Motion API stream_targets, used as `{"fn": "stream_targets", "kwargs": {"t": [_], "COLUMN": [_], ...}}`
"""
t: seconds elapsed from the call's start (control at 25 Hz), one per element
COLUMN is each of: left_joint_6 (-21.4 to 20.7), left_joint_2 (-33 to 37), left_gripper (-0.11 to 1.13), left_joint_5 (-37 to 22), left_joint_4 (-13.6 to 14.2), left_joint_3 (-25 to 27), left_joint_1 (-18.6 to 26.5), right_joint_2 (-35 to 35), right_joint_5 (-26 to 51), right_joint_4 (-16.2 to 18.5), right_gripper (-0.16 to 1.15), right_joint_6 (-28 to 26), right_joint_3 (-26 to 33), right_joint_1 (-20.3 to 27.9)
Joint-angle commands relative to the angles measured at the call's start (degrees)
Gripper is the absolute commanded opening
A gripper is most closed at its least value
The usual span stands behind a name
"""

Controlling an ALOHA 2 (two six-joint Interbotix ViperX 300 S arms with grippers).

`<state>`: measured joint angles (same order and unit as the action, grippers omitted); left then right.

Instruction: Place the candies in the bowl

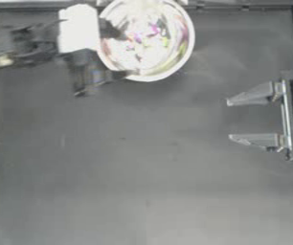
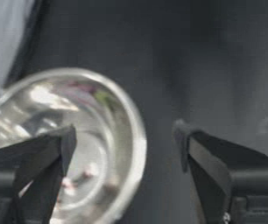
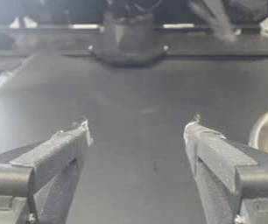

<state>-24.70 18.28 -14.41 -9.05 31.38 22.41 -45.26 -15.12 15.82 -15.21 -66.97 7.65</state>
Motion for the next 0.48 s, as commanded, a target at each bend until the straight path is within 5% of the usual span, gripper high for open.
{"fn": "stream_targets", "kwargs": {"t": [0.04,0.48], "left_joint_6": [0.18,0.35], "left_joint_2": [7.03,20.21], "left_gripper": [0.98,0.97], "left_joint_5": [2.11,11.69], "left_joint_4": [-2.29,-5.10], "left_joint_3": [3.69,17.49], "left_joint_1": [-2.64,-9.76], "right_joint_2": [0.18,0.00], "right_joint_5": [-0.44,-0.44], "right_joint_4": [-0.18,0.00], "right_gripper": [0.96,0.96], "right_joint_6": [0.09,0.09], "right_joint_3": [1.14,1.49], "right_joint_1": [0.18,0.88]}}
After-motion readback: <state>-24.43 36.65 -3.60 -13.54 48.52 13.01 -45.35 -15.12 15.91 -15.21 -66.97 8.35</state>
